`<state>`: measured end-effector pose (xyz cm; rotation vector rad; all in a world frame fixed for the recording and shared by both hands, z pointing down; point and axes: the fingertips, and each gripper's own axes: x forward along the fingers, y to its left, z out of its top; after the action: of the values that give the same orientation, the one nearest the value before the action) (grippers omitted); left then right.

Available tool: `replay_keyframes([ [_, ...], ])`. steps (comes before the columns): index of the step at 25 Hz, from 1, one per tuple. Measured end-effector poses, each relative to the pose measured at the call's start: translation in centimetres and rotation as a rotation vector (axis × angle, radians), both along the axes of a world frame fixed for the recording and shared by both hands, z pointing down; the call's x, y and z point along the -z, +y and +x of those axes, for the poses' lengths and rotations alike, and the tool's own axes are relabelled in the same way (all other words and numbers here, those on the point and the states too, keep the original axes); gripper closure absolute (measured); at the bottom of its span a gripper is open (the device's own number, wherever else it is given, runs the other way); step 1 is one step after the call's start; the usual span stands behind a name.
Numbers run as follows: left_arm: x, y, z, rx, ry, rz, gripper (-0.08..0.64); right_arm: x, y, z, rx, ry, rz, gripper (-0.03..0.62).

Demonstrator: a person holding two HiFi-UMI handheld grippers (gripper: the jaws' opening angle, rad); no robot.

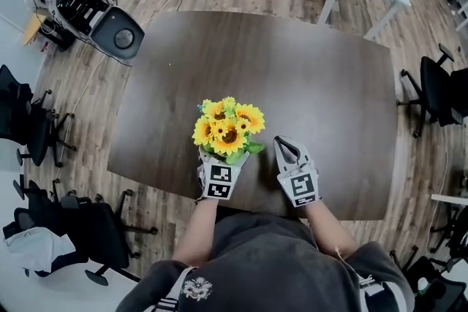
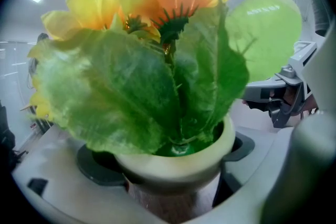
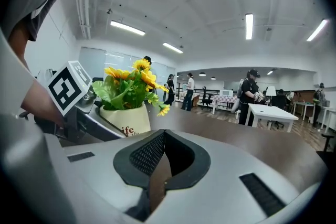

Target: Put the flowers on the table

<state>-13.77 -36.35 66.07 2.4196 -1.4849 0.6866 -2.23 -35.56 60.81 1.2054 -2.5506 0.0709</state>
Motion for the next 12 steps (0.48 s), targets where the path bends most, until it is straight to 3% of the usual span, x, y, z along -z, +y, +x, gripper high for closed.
replay_keyframes([
  [12, -5.7, -0.5, -0.1, 0.015, -0.034, -0.073, 0.018, -2.8, 1.4, 0.2, -0.006, 0.040, -0.082, 0.569],
])
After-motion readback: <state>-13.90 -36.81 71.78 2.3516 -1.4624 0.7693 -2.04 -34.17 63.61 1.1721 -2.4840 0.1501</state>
